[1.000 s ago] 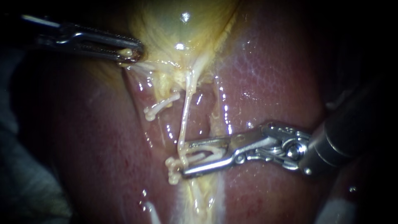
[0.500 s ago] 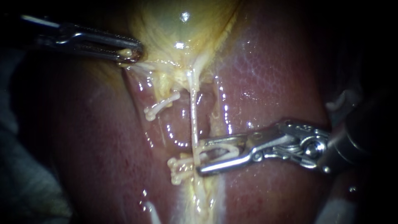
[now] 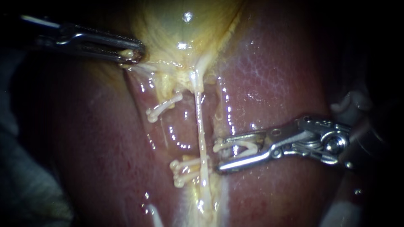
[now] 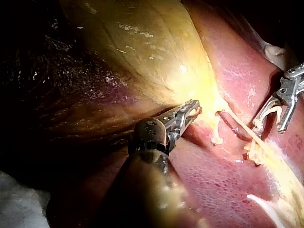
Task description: Clipping first clip right tube
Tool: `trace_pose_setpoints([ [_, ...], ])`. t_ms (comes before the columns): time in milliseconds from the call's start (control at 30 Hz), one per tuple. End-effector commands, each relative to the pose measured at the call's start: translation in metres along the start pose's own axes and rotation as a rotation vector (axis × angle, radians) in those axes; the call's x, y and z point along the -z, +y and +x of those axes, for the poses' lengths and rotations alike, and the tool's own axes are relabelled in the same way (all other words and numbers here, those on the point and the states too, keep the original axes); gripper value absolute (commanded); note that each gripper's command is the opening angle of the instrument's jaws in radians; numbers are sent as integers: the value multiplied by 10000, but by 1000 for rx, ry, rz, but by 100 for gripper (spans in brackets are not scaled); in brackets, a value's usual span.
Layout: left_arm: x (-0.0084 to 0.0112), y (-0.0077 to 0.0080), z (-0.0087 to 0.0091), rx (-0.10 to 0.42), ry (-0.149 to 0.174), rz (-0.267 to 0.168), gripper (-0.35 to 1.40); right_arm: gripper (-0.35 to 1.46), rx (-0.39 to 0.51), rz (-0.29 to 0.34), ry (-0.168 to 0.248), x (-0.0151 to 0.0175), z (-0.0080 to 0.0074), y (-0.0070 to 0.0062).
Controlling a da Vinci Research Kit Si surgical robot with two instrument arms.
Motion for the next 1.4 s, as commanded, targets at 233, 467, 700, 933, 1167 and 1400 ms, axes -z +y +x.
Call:
trace_pose_setpoints([
  [233, 0, 0, 0, 0, 0, 0, -35, 50, 1, -20, 12, -10, -1, 11],
  [467, 0, 0, 0, 0, 0, 0, -35, 50, 7, -26, 14, -24, -7, 16],
  [700, 0, 0, 0, 0, 0, 0, -35, 50, 9, -32, 16, -36, -8, 17],
  [933, 0, 0, 0, 0, 0, 0, -35, 50, 9, -25, 33, -52, -7, 12],
  [1167, 0, 0, 0, 0, 0, 0, -35, 50, 7, -13, 56, -65, -5, 7],
  [1400, 0, 0, 0, 0, 0, 0, -35, 50, -6, 9, 63, -69, -4, -2],
])
